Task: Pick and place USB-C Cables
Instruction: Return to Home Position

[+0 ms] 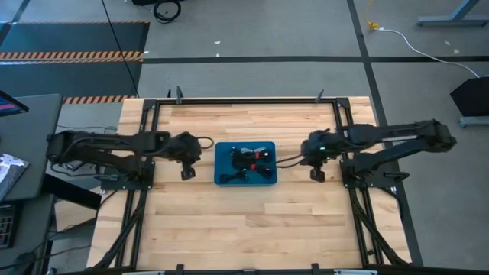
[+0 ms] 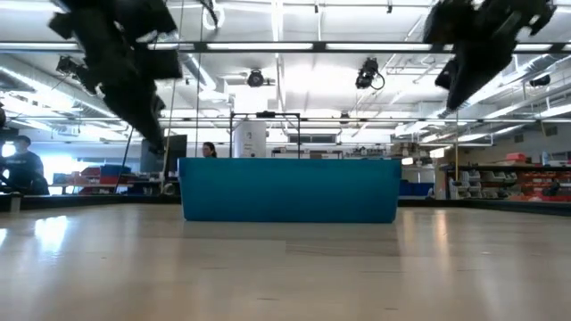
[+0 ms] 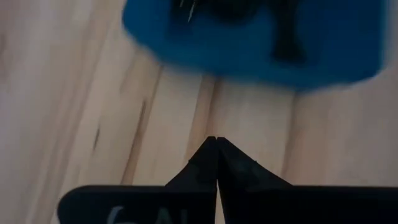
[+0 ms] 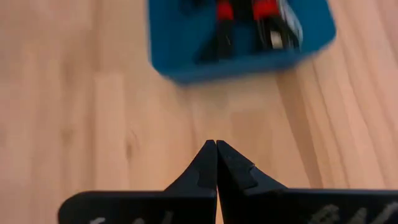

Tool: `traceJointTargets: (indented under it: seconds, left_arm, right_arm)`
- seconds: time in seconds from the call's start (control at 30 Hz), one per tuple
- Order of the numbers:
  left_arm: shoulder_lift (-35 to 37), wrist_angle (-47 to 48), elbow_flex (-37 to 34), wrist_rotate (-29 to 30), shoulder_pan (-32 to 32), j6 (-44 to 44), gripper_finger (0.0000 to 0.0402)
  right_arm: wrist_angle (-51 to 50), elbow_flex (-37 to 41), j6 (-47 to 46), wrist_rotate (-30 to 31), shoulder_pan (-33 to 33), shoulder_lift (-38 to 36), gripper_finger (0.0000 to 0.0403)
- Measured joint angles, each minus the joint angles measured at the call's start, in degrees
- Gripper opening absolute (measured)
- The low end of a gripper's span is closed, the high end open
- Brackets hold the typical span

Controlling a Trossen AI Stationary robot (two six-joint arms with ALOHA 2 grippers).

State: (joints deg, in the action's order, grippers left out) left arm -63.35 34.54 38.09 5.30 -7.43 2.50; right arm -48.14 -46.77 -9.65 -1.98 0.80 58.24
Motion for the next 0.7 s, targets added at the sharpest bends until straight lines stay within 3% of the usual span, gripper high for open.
traceJointTargets:
  seconds: [0.3,0.5,0.7]
  left_arm:
    - [15.7,-17.1,-9.0,0.0,2.8,-0.2,0.0004]
    - [22.6,-26.6,-14.1,0.0,4.2,-1.5,0.0004]
    - [29.4,-30.8,-19.6,0.0,4.6,-1.3,0.0004]
  right_arm:
    - [11.6,8.0,-2.2,2.4,-3.4,-20.3,0.0001]
    - [19.2,14.2,-0.7,3.5,-5.2,-29.9,0.0001]
    - [20.4,19.0,-1.0,3.9,-5.6,-38.8,0.0001]
